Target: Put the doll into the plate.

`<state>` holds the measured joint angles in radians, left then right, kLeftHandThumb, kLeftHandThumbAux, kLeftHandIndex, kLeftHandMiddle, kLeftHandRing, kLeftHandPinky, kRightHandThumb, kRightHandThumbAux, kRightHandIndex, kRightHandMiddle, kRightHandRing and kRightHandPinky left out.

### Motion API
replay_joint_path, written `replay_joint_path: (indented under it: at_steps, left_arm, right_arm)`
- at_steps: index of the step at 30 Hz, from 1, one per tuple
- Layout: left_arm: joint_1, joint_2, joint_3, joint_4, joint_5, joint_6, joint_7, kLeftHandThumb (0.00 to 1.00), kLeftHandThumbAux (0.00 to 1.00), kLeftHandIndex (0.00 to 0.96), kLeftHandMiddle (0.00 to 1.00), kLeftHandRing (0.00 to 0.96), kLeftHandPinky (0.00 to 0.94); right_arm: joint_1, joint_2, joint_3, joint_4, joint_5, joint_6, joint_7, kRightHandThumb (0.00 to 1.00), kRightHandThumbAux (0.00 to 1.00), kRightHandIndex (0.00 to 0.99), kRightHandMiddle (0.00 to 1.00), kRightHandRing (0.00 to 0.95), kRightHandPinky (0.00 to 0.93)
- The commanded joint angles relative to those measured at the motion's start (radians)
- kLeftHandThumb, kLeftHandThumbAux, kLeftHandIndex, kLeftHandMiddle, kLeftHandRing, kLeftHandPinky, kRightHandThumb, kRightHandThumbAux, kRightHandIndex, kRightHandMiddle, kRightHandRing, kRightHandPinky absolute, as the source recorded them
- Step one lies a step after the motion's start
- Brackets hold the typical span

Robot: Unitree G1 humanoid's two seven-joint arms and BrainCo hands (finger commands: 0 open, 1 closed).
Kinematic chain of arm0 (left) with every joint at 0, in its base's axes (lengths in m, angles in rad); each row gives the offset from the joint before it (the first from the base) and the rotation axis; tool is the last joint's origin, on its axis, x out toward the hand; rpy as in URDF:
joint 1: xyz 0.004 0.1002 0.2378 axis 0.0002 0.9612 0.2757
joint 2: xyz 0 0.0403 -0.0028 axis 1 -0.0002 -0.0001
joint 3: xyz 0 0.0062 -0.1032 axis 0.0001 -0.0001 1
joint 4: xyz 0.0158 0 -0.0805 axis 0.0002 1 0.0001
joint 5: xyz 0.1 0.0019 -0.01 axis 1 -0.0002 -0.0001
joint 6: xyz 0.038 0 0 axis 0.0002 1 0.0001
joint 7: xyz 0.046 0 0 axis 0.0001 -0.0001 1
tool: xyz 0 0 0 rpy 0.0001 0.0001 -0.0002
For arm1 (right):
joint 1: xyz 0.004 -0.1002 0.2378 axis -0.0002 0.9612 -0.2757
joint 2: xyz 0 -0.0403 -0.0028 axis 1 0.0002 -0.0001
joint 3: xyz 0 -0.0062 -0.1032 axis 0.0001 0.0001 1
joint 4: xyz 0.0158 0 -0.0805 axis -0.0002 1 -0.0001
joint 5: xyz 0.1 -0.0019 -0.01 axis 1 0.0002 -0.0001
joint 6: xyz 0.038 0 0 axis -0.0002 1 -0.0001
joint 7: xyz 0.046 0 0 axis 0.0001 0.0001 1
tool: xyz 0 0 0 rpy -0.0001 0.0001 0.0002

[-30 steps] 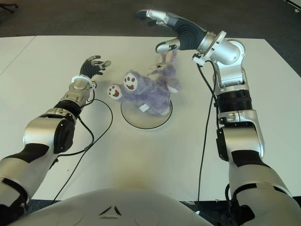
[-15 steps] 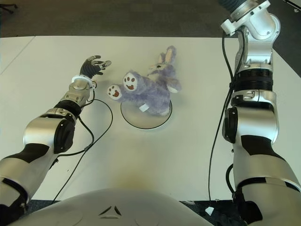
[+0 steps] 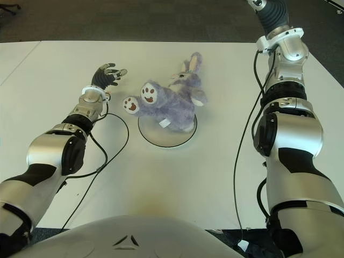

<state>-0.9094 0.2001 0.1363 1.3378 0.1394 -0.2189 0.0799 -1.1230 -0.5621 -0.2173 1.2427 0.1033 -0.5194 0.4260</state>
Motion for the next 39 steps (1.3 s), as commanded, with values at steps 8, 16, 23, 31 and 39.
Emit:
replay_joint_path:
  at_steps: [8,16,23,31,39]
  left_arm:
    - [0.008,0.031,-0.007,0.007,0.008,-0.004,-0.029,0.000,0.577,0.164,0.276,0.311,0.307]
    - [-0.032,0.063,0.010,-0.003,-0.012,-0.039,-0.065,0.000,0.577,0.138,0.272,0.293,0.271]
    - [-0.054,0.063,0.047,-0.015,-0.059,-0.105,-0.090,0.000,0.599,0.110,0.222,0.209,0.152]
    - [-0.023,0.019,0.100,-0.021,-0.124,-0.187,-0.082,0.000,0.580,0.082,0.147,0.132,0.101]
    - [0.010,-0.007,0.128,-0.026,-0.159,-0.236,-0.097,0.000,0.538,0.063,0.103,0.089,0.056]
  right_arm:
    - [0.169,0.110,-0.060,0.066,-0.001,-0.004,-0.172,0.000,0.572,0.006,0.003,0.000,0.000]
    - [0.176,0.151,-0.061,0.087,-0.016,0.065,-0.243,0.000,0.655,0.000,0.000,0.000,0.000]
    - [0.161,0.193,-0.071,0.096,-0.020,0.132,-0.266,0.000,0.740,0.000,0.000,0.000,0.000]
    - [0.165,0.234,-0.081,0.094,-0.021,0.149,-0.272,0.000,0.758,0.000,0.000,0.000,0.000]
    - [0.173,0.248,-0.084,0.095,-0.024,0.155,-0.274,0.000,0.708,0.000,0.001,0.000,0.000]
